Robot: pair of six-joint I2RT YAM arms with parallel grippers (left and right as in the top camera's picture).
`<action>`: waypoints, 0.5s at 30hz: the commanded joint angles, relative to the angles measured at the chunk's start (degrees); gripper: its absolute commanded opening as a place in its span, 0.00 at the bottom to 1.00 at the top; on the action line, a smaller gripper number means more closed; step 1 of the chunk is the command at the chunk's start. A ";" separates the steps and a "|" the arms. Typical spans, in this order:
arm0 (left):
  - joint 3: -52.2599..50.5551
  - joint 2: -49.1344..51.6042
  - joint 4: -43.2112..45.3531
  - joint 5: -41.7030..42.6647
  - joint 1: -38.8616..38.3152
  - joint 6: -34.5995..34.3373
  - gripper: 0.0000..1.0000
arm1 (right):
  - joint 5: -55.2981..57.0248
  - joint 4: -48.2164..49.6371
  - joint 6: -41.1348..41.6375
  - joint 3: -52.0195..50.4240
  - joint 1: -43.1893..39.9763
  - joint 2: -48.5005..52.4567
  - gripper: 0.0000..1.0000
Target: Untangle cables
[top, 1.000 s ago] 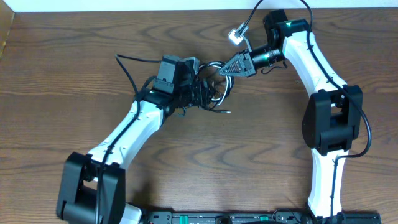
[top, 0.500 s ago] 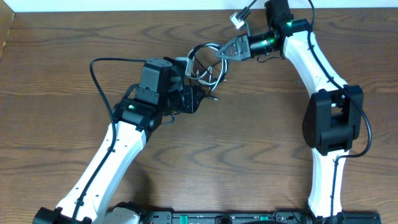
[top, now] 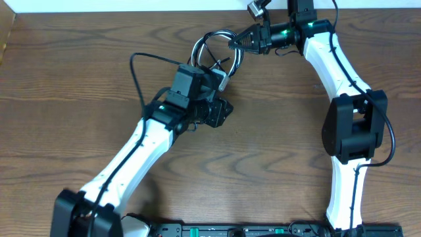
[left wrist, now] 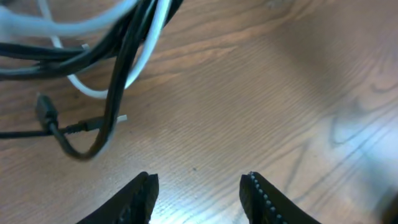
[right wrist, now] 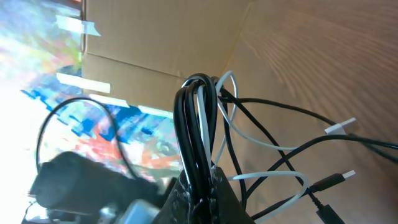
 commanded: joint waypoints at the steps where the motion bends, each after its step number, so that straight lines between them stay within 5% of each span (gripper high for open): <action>1: 0.39 2.58 0.94 -5.16 -0.07 1.51 0.48 | -5.73 0.63 1.99 0.37 -0.02 -0.04 0.01; 15: 0.39 3.10 4.74 -11.61 -0.07 1.51 0.54 | -5.99 0.63 1.68 0.37 -0.15 -0.04 0.01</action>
